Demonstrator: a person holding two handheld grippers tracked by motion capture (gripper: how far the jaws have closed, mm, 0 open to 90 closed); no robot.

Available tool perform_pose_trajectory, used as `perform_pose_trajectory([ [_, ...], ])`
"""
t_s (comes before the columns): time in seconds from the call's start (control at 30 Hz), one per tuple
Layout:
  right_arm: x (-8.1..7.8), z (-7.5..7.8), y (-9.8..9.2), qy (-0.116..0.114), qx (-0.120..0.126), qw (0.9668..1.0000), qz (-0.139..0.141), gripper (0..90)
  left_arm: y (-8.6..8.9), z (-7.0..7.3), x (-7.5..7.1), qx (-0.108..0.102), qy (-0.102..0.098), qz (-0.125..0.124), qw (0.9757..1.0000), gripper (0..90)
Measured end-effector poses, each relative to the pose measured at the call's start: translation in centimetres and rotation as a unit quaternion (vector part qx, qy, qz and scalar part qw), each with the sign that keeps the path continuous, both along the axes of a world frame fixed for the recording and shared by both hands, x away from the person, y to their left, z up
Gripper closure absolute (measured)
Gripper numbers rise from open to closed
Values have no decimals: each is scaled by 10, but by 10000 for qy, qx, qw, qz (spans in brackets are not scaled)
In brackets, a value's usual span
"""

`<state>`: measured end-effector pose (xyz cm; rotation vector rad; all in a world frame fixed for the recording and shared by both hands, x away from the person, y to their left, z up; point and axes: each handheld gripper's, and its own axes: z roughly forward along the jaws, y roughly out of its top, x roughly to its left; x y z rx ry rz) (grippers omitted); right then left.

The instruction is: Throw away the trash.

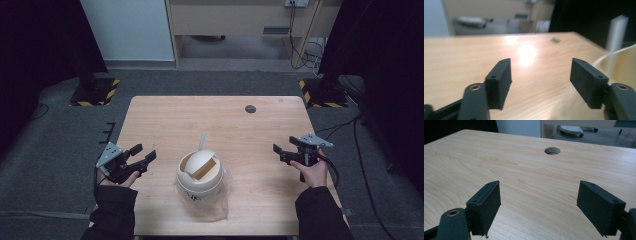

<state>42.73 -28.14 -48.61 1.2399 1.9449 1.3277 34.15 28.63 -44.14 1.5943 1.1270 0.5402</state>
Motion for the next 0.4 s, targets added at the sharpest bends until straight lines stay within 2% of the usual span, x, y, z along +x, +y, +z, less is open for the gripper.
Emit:
perform_pose_trajectory([
  [0.03,1,-2,-2,108,-65,9998,-154,182,3,-5,2,77,54,65,9999,275],
  [0.07,1,-3,-3,159,-100,9996,-234,181,11,-16,4,270,175,223,9992,264],
  [0.1,1,-3,-3,159,-100,9996,-234,181,11,-16,4,270,175,223,9992,250],
  [0.13,2,-7,-8,324,-168,9985,-412,181,17,-25,6,443,300,304,9981,245],
  [0.17,2,-7,-8,324,-168,9985,-412,181,20,-29,7,554,391,344,9971,245],
  [0.2,2,-10,-12,443,-184,9973,-548,178,26,-37,9,666,540,415,9954,239],
  [0.23,2,-10,-12,443,-184,9973,-548,178,29,-41,11,752,632,455,9941,239],
  [0.27,2,-11,-13,478,-181,9969,-604,177,33,-48,13,910,775,506,9915,234],
  [0.3,2,-13,-16,540,-201,9961,-661,173,34,-52,15,978,867,521,9901,231],
  [0.37,3,-16,-18,602,-240,9953,-720,168,38,-62,21,1129,1147,518,9856,212],
  [0.4,4,-19,-20,669,-285,9946,-745,163,38,-64,22,1162,1204,511,9846,203],
])
